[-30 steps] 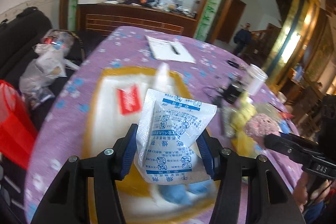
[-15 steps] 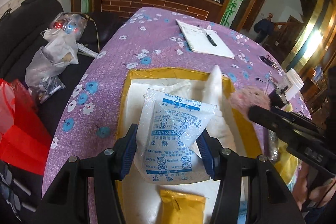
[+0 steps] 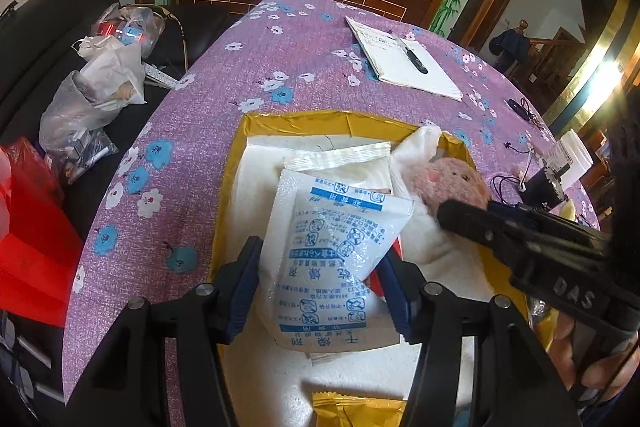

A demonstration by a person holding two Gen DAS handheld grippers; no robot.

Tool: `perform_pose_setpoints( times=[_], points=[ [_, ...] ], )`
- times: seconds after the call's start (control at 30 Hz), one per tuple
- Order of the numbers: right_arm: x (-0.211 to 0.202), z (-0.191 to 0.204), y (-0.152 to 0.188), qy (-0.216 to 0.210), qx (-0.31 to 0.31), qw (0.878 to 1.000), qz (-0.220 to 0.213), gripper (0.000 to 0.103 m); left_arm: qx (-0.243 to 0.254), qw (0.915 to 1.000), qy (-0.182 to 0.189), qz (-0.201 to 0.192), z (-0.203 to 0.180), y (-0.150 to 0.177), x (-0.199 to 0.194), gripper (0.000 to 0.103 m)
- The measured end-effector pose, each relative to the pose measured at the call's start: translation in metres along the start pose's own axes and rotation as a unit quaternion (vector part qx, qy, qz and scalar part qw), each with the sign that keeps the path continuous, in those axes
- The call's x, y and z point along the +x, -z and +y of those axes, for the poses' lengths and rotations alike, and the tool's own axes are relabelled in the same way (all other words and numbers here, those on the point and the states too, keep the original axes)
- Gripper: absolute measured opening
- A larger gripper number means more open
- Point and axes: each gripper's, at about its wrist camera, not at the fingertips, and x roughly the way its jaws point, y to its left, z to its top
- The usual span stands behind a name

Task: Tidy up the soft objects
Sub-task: 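Drop the tissue pouch and pink ball into the foam box with both tools, then move both tools back to the pile and reach for the teal tissue pack with the left tool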

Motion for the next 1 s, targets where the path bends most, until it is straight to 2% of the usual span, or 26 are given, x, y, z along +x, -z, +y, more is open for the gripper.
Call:
perform_pose_setpoints(
  times=[0.2, 0.37, 0.57, 0.73, 1.0],
  points=[
    [-0.026, -0.003, 0.010, -0.012, -0.001, 1.000, -0.023, 0.046, -0.003, 1.0000, 0.004, -0.007, -0.002, 0.005, -0.010, 0.060],
    [-0.052, -0.010, 0.023, -0.034, 0.004, 0.999, -0.041, 0.046, -0.009, 0.9995, 0.010, -0.028, -0.007, 0.013, -0.031, 0.069],
    [-0.092, -0.032, 0.056, -0.061, 0.020, 0.996, -0.059, 0.050, -0.001, 0.9983, 0.029, -0.050, -0.023, 0.032, -0.060, 0.071],
    [-0.124, -0.053, 0.094, -0.084, 0.040, 0.993, -0.073, 0.050, 0.032, 0.9947, 0.062, -0.076, -0.057, 0.065, -0.088, 0.073],
    [-0.170, -0.105, 0.152, -0.077, 0.084, 0.987, -0.114, 0.053, 0.097, 0.9852, 0.121, -0.073, -0.120, 0.111, -0.102, 0.074]
  ],
)
